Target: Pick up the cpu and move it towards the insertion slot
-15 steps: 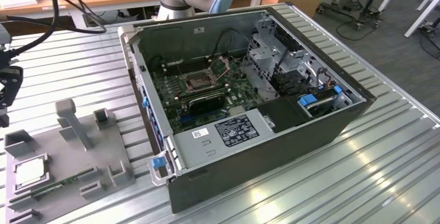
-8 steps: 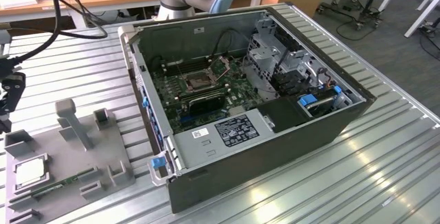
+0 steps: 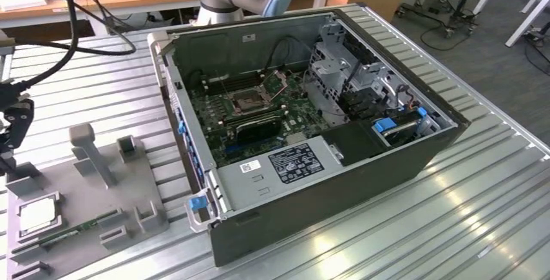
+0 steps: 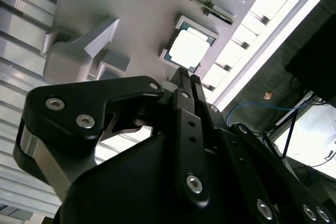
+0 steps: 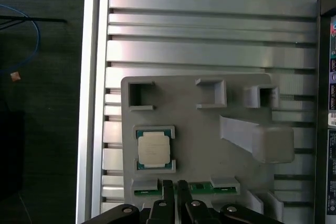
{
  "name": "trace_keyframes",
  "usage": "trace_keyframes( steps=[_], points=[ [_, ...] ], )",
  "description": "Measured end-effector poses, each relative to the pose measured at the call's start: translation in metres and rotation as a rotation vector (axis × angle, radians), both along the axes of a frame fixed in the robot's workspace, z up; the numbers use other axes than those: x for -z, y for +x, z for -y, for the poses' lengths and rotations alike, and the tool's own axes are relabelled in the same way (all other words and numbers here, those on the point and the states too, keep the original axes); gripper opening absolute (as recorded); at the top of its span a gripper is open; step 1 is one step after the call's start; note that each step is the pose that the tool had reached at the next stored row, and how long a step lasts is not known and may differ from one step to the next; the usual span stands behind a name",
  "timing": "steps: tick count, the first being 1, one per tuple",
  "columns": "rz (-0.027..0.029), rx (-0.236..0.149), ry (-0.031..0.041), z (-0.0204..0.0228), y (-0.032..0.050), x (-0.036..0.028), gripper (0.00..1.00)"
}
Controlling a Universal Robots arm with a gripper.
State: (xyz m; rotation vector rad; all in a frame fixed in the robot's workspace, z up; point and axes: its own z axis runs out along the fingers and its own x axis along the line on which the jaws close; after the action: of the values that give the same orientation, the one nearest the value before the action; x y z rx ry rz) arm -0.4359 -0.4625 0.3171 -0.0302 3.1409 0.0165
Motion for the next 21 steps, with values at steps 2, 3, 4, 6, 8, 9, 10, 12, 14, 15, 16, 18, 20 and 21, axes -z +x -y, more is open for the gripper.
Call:
trace_keyframes(
  steps=[2, 3, 4, 6, 8, 9, 10, 12, 14, 15, 16, 18, 20, 21],
  points=[
    [-0.0011, 0.000, -0.0004, 0.0015, 0.0000, 0.0030, 0.18],
    [-0.0015, 0.000, -0.0005, 0.0021, 0.0000, 0.0046, 0.18],
    [-0.0020, 0.000, -0.0007, 0.0027, 0.0000, 0.0061, 0.18],
    [-0.0032, 0.000, -0.0013, 0.0037, -0.0001, 0.0092, 0.18],
    [-0.0040, 0.000, -0.0019, 0.0039, -0.0001, 0.0112, 0.18],
    [-0.0041, 0.000, -0.0021, 0.0039, -0.0001, 0.0112, 0.18],
    [-0.0042, 0.000, -0.0022, 0.0039, -0.0001, 0.0112, 0.18],
    [-0.0041, 0.000, -0.0023, 0.0040, -0.0001, 0.0112, 0.18],
    [-0.0040, 0.000, -0.0023, 0.0040, 0.0000, 0.0113, 0.18],
    [-0.0041, 0.000, -0.0023, 0.0039, -0.0001, 0.0113, 0.18],
    [-0.0039, 0.000, -0.0023, 0.0040, 0.0000, 0.0116, 0.18],
    [-0.0037, 0.000, -0.0020, 0.0039, 0.0000, 0.0134, 0.18],
    [-0.0040, 0.000, -0.0023, 0.0040, -0.0001, 0.0163, 0.18],
    [-0.0040, 0.000, -0.0022, 0.0040, -0.0001, 0.0180, 0.18]
  ],
)
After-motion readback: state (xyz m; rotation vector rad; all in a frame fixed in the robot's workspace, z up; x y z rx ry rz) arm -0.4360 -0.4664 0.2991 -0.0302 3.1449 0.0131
